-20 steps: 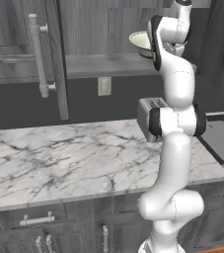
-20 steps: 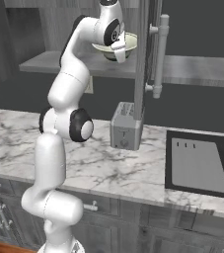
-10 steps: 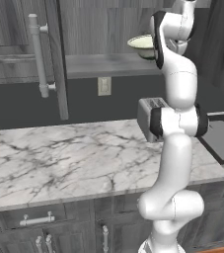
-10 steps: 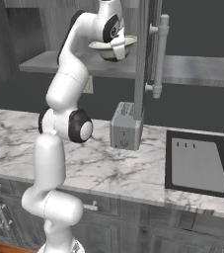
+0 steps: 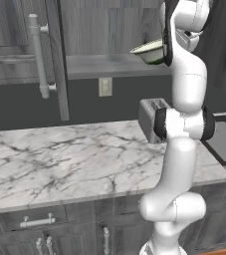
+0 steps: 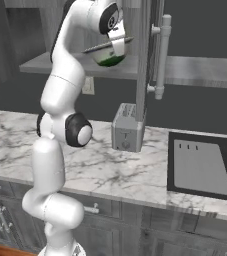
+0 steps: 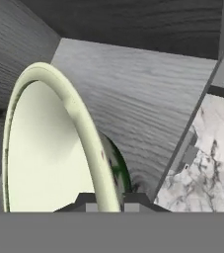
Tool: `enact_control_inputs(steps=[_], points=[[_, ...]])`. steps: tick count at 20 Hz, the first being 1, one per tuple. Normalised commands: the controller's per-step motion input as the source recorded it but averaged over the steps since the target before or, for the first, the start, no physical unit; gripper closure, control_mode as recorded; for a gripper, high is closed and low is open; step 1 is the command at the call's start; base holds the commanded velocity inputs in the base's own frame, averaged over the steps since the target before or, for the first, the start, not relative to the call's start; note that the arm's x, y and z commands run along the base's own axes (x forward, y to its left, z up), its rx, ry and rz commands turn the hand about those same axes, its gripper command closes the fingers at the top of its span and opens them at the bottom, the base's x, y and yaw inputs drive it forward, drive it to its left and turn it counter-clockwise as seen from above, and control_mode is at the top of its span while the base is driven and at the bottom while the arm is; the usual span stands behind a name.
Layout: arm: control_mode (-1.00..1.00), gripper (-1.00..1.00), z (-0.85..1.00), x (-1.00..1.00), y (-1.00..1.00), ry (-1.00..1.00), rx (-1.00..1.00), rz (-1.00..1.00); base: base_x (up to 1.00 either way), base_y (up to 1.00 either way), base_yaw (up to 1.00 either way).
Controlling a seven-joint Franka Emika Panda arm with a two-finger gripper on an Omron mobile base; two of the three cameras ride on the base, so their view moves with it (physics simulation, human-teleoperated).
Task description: Move the bowls from the cabinet to the plates on the dining table.
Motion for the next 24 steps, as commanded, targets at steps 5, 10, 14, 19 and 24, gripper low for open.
enact_control_inputs(steps=[5,10,14,19,24], points=[[-1.00,1.00,0.00,-0.83,0.10,-0.08,-0.01,0.14,0.00,0.00,0.00],[-1.00,1.00,-0.14,-0.85,0.11,-0.09,-0.03,0.13,0.00,0.00,0.00],[-1.00,1.00,-0.39,-0.86,0.13,-0.10,-0.06,0.13,0.00,0.00,0.00],[-1.00,1.00,-0.47,-0.85,0.13,-0.13,-0.08,0.12,0.00,0.00,0.00],[-1.00,1.00,-0.59,-0.82,0.11,-0.20,-0.13,0.10,0.00,0.00,0.00]])
